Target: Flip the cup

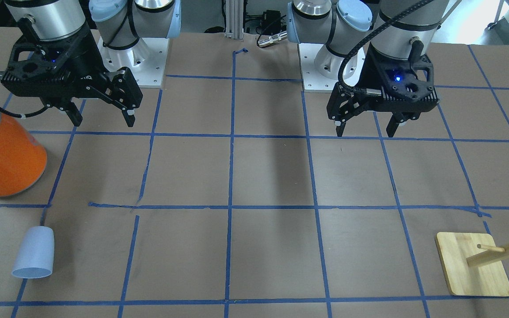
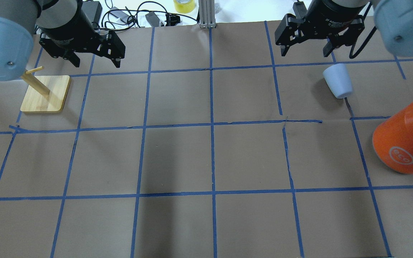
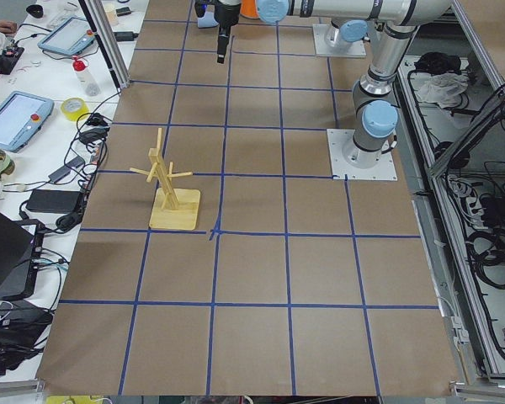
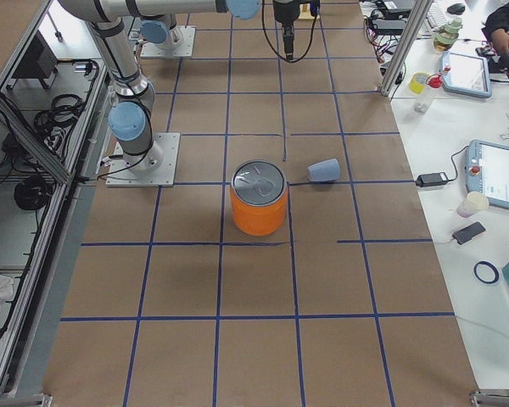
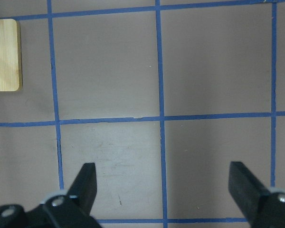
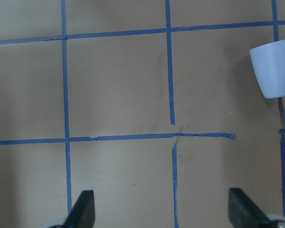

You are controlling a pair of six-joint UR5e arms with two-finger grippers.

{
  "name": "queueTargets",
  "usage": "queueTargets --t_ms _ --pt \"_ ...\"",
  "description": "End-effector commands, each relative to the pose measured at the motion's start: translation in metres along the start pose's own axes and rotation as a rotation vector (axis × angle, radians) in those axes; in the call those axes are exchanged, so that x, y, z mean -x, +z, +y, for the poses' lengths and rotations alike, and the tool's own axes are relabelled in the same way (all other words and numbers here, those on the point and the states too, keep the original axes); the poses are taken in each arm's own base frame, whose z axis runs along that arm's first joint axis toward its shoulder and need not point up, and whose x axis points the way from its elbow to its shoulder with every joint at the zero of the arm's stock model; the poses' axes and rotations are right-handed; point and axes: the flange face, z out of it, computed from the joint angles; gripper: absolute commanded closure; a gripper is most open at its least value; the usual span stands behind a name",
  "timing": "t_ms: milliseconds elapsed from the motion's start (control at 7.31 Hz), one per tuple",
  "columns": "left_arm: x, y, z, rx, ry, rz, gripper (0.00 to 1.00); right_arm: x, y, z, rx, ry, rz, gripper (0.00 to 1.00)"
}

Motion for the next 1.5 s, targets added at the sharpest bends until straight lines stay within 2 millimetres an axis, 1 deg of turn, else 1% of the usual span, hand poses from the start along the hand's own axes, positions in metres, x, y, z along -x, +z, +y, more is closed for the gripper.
queueTargets --t_ms 0,274,410,547,684,821,957,1094,1231,1368 --pt "0.000 0.000 0.000 0.000 0.000 0.000 0.00 0.001 0.001 0.000 0.000 -0.003 0.001 0.00" --pt "-0.001 -0.003 0.000 -0.006 0.000 0.011 0.00 0.001 0.002 0.000 0.001 -0.003 0.001 0.00" --pt "-0.008 -0.010 0.004 -0.014 -0.011 0.084 0.00 0.001 0.002 0.000 0.001 -0.003 0.001 0.00" --pt "-0.006 -0.012 0.004 -0.016 -0.014 0.079 0.00 0.001 0.003 0.000 0.004 -0.003 -0.001 0.00" --pt "-0.005 -0.021 0.010 -0.010 -0.014 0.072 0.00 0.000 0.003 -0.001 0.004 -0.003 0.001 0.00" --pt "-0.003 -0.022 0.013 0.010 -0.012 0.045 0.00 -0.003 0.003 -0.003 0.004 -0.012 0.002 0.00" --pt "-0.003 -0.023 0.014 0.010 -0.012 0.040 0.00 -0.014 0.018 -0.024 0.019 -0.042 0.003 0.00" --pt "-0.003 -0.021 0.015 0.017 -0.012 0.040 0.00 -0.041 0.015 -0.059 -0.015 -0.004 0.008 0.00" --pt "-0.003 -0.020 0.015 0.018 -0.013 0.040 0.00 -0.068 0.038 -0.100 0.021 0.030 0.019 0.00" --pt "-0.003 -0.020 0.015 0.020 -0.013 0.038 0.00 -0.090 0.081 -0.132 0.077 0.044 0.023 0.00"
